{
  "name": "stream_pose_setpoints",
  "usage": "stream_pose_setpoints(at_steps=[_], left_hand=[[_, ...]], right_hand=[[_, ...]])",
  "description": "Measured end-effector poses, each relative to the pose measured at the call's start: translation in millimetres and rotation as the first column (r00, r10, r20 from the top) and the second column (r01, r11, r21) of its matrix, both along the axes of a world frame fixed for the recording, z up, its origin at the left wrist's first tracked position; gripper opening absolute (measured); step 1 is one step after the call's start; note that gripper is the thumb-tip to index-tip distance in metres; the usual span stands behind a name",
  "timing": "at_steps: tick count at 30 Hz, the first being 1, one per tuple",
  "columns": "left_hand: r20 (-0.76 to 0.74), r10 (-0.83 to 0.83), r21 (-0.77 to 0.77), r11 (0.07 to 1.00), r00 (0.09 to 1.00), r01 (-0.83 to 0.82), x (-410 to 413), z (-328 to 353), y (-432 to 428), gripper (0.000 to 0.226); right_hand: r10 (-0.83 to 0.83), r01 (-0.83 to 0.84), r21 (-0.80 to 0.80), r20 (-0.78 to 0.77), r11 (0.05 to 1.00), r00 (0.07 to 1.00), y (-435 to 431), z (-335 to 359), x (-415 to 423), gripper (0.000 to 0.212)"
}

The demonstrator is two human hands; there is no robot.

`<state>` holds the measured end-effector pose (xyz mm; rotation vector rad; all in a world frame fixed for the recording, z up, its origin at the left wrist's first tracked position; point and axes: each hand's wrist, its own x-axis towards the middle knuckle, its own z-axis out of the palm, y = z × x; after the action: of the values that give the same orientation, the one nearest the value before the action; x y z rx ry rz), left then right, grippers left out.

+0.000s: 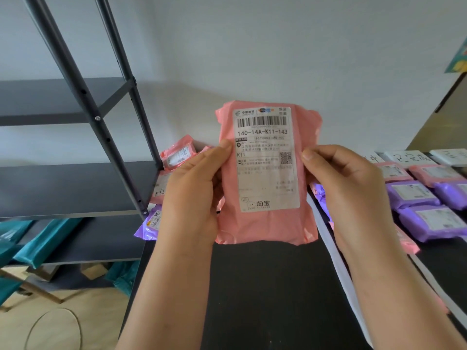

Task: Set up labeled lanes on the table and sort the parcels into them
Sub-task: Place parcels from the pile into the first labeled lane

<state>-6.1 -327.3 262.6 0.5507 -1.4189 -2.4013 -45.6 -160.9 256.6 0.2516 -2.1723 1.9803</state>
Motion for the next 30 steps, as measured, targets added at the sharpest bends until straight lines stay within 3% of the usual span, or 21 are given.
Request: stream_pose_setpoints(at_steps=[6,12,17,23,27,30], left_hand=[[0.024,0.129,0.082,0.988,0.991,-0.130,-7,-6,-7,0.021],[0.008,0.107,0.085,0.991,0.994,-0.108,-8,-13,-2,0.016],[-0.014,0.048,-0.103,0.993,0.999,-0.049,-7,-19,-5,0.018],[0.099,-0.026,-0.397,0.916,0.995,0.063,-9,-33,-17,0.021],[0.130,-0.080,-0.457,0.880,0.988,0.132,-9,-35,-14,0.011],[0.099,-0.050,-0.462,0.882,0.994,0.090,-10,-35,-16,0.008]], right_hand=[[0.109,-0.126,0.199,0.094,0.972,0.990,-5,-14,1,0.013],[0.079,-0.087,0.200,0.050,0.976,0.996,-9,-18,2,0.012],[0.006,-0.012,0.178,0.038,0.984,0.999,-6,-23,-2,0.013],[-0.112,0.108,0.122,0.020,0.987,0.994,-4,-30,-9,0.020],[-0.120,0.117,0.130,0.015,0.985,0.993,-6,-33,-11,0.016],[-0.106,0.103,0.134,0.019,0.986,0.994,-8,-34,-10,0.017]])
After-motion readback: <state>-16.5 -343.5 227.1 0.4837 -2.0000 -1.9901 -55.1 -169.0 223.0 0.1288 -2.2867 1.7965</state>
